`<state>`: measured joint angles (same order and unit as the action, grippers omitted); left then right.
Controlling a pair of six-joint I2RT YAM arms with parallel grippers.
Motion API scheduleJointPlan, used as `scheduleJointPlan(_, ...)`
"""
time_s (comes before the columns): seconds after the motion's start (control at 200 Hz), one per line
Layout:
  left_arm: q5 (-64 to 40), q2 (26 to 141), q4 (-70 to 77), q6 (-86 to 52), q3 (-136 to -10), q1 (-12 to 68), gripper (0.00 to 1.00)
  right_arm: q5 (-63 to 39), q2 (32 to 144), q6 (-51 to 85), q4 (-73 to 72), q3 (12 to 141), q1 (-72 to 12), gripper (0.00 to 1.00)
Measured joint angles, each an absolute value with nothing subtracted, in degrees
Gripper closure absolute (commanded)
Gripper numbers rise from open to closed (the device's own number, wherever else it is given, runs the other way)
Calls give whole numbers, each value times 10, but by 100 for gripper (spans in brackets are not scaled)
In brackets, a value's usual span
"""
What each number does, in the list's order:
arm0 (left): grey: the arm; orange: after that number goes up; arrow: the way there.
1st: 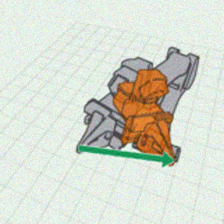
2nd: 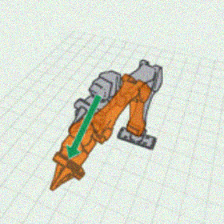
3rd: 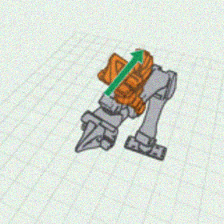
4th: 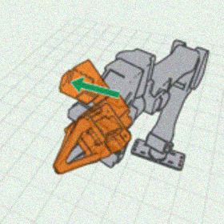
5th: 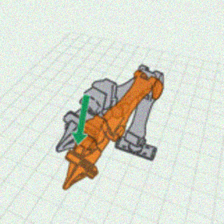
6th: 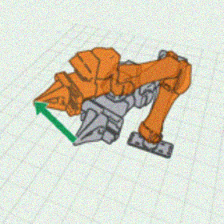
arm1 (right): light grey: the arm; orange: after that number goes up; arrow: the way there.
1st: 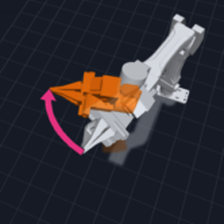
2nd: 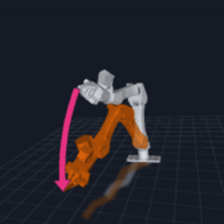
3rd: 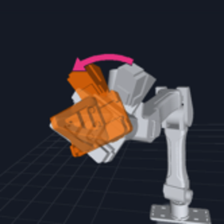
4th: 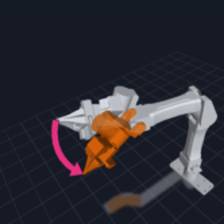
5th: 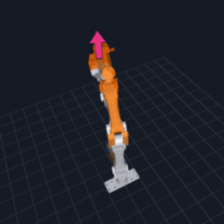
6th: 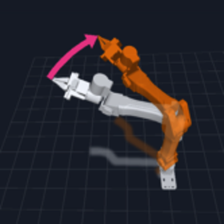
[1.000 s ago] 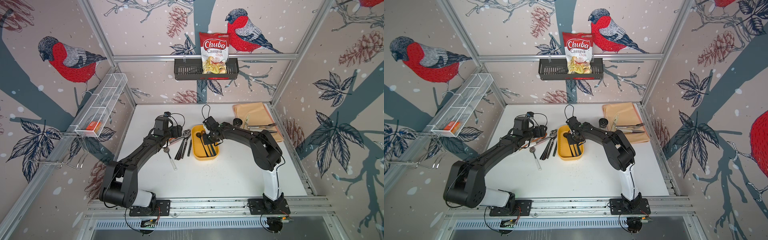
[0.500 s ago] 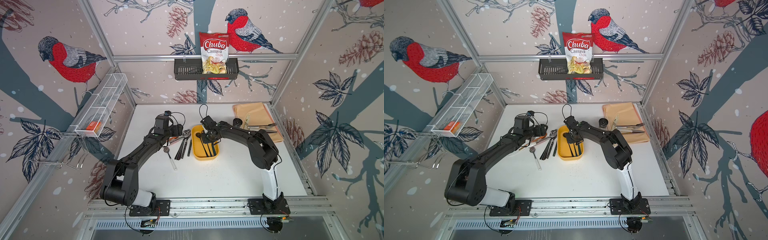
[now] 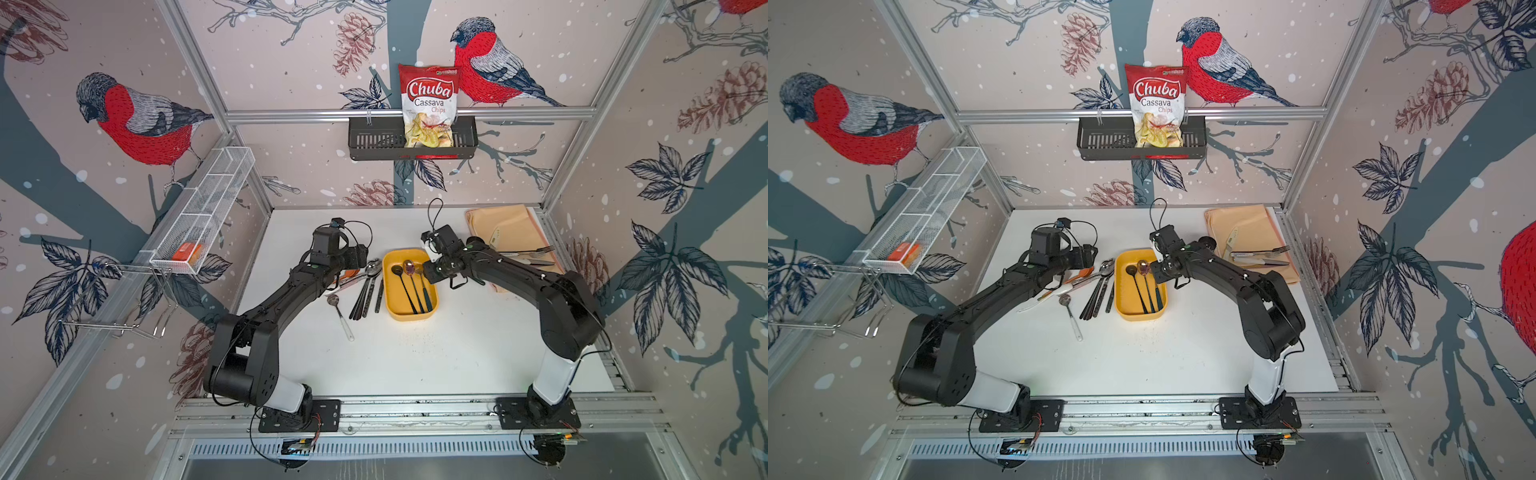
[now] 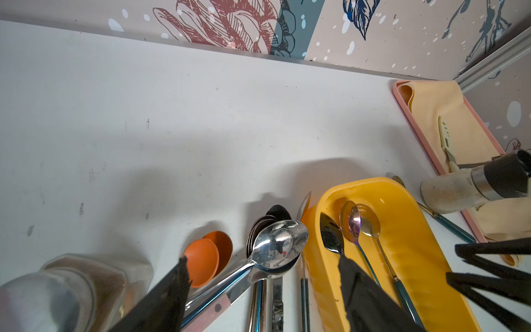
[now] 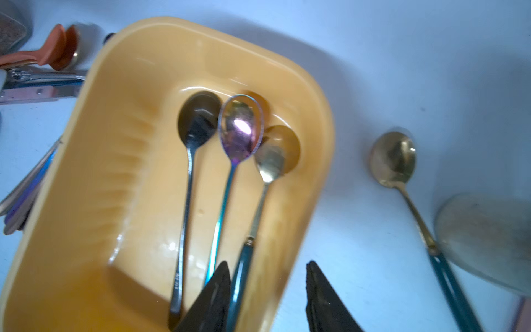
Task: Put the spoon into the storage box
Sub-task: Place the spoon in the storage box, then pick up the spoon from the center of the board.
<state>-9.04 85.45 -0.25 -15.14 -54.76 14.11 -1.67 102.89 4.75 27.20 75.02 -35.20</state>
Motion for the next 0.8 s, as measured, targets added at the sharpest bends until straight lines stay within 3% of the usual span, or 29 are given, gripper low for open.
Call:
scheduleJointPlan(0.46,-90,880,-2,-152,-564,159,17,-24,992,-34,213,626,-251,40)
scheduleJointPlan(0.801,-89,886,-2,-153,-588,166,17,-4,1009,-63,172,606,-215,37)
